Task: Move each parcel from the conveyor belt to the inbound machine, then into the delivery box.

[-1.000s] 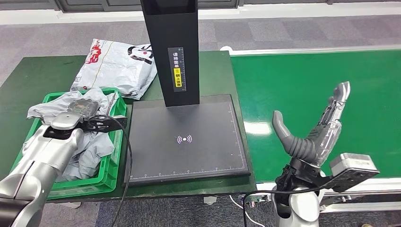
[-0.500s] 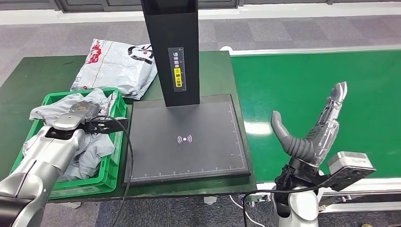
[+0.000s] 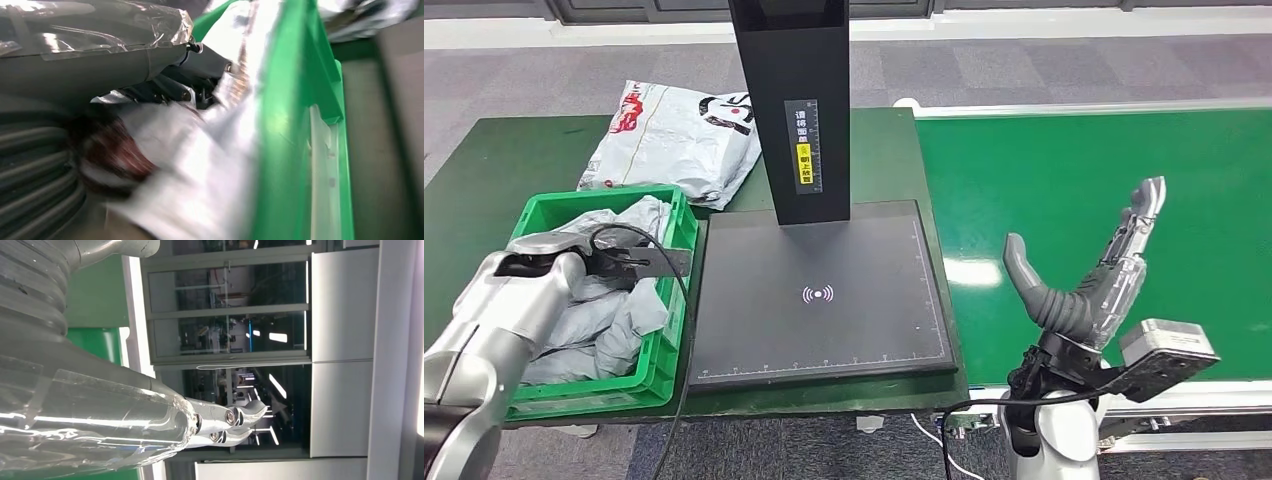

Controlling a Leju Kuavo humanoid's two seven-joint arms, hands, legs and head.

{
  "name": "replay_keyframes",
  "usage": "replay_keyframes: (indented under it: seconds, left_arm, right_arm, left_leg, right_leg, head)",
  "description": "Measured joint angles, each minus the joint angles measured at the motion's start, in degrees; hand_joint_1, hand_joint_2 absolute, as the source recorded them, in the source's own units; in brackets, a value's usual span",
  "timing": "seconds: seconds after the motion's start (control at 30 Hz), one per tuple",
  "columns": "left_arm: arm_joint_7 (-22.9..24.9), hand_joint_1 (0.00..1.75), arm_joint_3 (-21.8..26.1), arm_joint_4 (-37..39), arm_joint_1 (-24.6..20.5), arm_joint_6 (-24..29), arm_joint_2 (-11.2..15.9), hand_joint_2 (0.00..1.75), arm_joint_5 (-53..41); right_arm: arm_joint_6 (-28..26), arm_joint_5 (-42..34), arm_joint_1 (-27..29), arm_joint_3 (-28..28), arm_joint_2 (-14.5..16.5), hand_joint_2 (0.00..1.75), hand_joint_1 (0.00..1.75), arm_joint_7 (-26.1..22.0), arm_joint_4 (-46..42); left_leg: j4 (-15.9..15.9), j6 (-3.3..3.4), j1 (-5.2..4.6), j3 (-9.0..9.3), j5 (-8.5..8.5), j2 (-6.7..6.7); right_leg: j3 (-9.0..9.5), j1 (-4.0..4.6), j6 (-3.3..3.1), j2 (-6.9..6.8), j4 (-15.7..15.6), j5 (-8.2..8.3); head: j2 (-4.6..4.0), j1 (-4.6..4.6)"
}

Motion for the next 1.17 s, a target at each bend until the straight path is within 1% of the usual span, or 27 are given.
replay_keyframes:
  seconds: [0.1, 0.4, 0.6, 0.77, 0.93, 1.0, 1.17]
  left_arm:
    - [-1.9, 0.00, 0.0, -0.6, -1.4, -2.5, 1.0, 0.00, 2.0]
    - [-2.3, 0.00, 0.0, -1.6, -2.3, -3.4, 2.1, 0.00, 2.6]
    - [-3.9, 0.00, 0.0, -1.7, -4.4, -5.6, 2.5, 0.00, 4.1]
    - [-7.7, 0.00, -0.1, -2.3, -5.4, -8.4, 3.3, 0.00, 8.9]
    - [-11.3, 0.00, -0.9, -3.9, -5.9, -12.2, 5.0, 0.00, 15.2]
    - [-11.7, 0.00, -1.0, -4.4, -6.2, -13.3, 5.5, 0.00, 17.8]
    - [-10.7, 0.00, -1.1, -4.9, -7.5, -14.3, 6.1, 0.00, 24.4]
  right_arm:
    - [0.4, -0.4, 0.5, 0.0, -0.4, 1.75, 0.00, 0.0, 0.0]
    - [0.9, -0.3, 0.6, 0.0, -0.5, 1.75, 0.00, 0.1, 0.0]
    - [1.3, -0.1, 0.4, 0.0, -0.5, 1.75, 0.00, 0.4, 0.0]
    - [1.6, -0.6, 0.4, 0.0, -0.7, 1.75, 0.00, 0.2, 0.0]
    - [1.5, -1.4, 0.4, 0.0, -1.3, 1.75, 0.00, 0.1, 0.0]
    - [1.5, -1.5, 0.4, 0.0, -1.5, 1.75, 0.00, 0.1, 0.0]
    - [1.4, -1.7, 0.5, 0.0, -1.8, 1.75, 0.00, 0.0, 0.0]
  left_leg:
    - [0.0, 0.00, -0.01, -0.03, 0.01, -0.01]
    - [0.0, -0.04, -0.01, -0.03, 0.04, 0.02]
    - [0.0, -0.06, 0.00, -0.04, 0.05, 0.04]
    - [0.0, -0.06, 0.00, -0.03, 0.05, 0.08]
    - [0.0, -0.07, 0.00, -0.05, 0.05, 0.13]
    - [0.0, -0.08, 0.00, -0.06, 0.06, 0.14]
    - [0.0, -0.08, 0.00, -0.07, 0.06, 0.14]
  right_leg:
    - [-0.01, -0.01, 0.00, -0.02, 0.0, 0.00]
    - [-0.03, 0.01, 0.01, 0.01, 0.0, 0.01]
    - [-0.04, 0.02, 0.00, 0.03, 0.0, 0.01]
    - [-0.06, 0.03, 0.00, 0.06, 0.0, 0.01]
    - [-0.11, 0.03, 0.00, 0.11, 0.0, 0.01]
    - [-0.13, 0.04, 0.00, 0.12, 0.0, 0.01]
    - [-0.13, 0.04, 0.00, 0.12, 0.0, 0.02]
  head:
    - [0.00, 0.00]
    - [0.00, 0.01]
    - [0.00, 0.01]
    - [0.00, 0.00]
    - [0.00, 0.01]
    - [0.00, 0.01]
    - [0.00, 0.01]
